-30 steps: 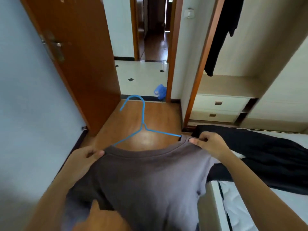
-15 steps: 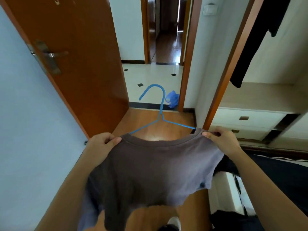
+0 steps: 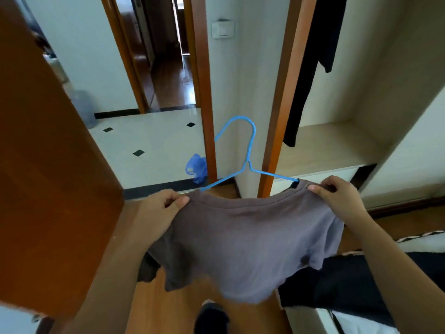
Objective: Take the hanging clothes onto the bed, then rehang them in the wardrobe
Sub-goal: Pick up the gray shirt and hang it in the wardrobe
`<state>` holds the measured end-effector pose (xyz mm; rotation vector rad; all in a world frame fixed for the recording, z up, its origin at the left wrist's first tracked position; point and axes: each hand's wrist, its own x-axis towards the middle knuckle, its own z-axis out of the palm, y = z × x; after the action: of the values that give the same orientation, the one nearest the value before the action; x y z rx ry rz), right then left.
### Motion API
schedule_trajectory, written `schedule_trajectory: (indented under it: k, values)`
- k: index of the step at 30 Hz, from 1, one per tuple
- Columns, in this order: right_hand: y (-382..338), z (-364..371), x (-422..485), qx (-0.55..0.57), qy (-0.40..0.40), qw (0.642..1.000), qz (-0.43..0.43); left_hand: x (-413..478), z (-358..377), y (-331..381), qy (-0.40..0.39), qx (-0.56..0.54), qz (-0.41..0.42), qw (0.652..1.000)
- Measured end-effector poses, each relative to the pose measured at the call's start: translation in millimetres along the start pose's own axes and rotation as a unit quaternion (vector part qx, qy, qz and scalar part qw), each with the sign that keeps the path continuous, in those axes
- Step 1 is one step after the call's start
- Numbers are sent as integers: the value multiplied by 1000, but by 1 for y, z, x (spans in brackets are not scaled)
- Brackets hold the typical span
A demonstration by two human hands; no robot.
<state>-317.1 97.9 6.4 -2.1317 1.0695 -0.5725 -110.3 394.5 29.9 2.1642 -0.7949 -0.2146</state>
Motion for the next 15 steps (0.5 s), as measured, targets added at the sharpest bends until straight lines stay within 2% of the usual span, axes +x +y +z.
schedule_trajectory:
  k: [3, 8, 15]
  values:
    - [9, 2, 43, -13, 57, 997, 44, 74, 27, 6, -31, -5, 34, 999]
    - [8, -3, 105, -29, 110, 988, 101, 178, 70, 24, -38, -10, 80, 996]
    - [66, -53, 121, -31, 194, 957, 215, 245, 162, 79, -106, -47, 198, 973]
